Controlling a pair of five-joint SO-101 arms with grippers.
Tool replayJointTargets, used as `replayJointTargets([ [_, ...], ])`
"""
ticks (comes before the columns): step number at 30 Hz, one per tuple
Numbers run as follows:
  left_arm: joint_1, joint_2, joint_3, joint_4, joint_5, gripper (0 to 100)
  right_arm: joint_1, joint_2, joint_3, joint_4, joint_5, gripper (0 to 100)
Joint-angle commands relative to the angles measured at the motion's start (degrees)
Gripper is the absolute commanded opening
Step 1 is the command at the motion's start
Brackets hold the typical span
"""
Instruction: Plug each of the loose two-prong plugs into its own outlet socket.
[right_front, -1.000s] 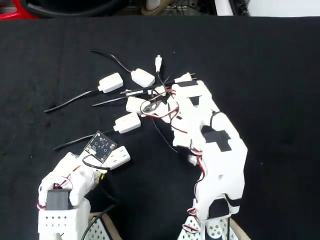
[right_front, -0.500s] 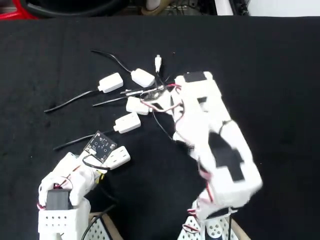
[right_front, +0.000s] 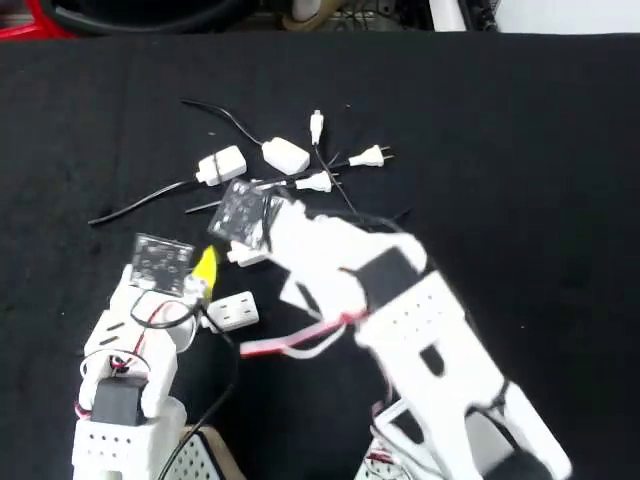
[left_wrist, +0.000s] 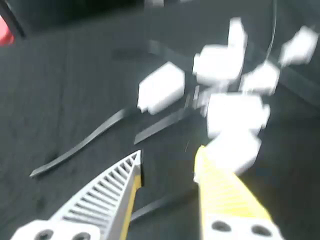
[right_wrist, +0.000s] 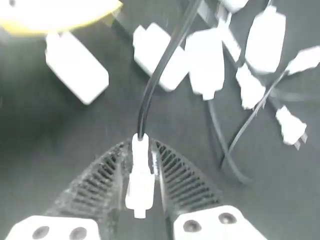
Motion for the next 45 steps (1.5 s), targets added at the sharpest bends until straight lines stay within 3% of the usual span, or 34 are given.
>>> replayJointTargets([
  [1,3.30,-0.18,-3.21,-5.89,5.45,24,-6.07,-8.57,8.75,-11.34,-1.49,1.1],
  [9,14.46,-0.18,-3.30,-8.26,8.44,25,-6.15,-17.19,19.65,-20.04,-1.76,1.1],
  [14,15.69,-0.18,-4.26,-7.91,5.89,24,-6.07,-18.24,20.53,-20.22,-1.85,1.1],
  [20,4.35,-0.18,-5.05,-1.49,2.99,25,1.85,-18.07,17.89,-20.13,-8.00,1.1],
  [26,-7.34,-0.18,-7.52,16.35,-14.51,24,12.22,-13.49,11.21,-20.22,-22.24,1.1],
  [30,-18.15,-0.26,-5.76,23.56,-26.29,25,6.51,-12.18,16.48,-24.62,-24.62,1.1],
  [33,-21.85,-0.26,-3.74,25.93,-31.65,24,1.49,-14.64,26.59,-35.43,-28.40,1.2],
  [38,-24.13,-0.26,0.04,25.85,-32.44,24,-6.24,-18.68,41.71,-54.42,-33.85,1.2],
  [41,-25.01,-0.26,2.07,26.20,-32.44,24,-8.26,-18.77,43.47,-56.62,-40.09,1.2],
  [45,-25.63,-0.26,4.88,26.02,-32.35,24,-9.32,-17.36,44.35,-56.79,-40.62,1.2],
])
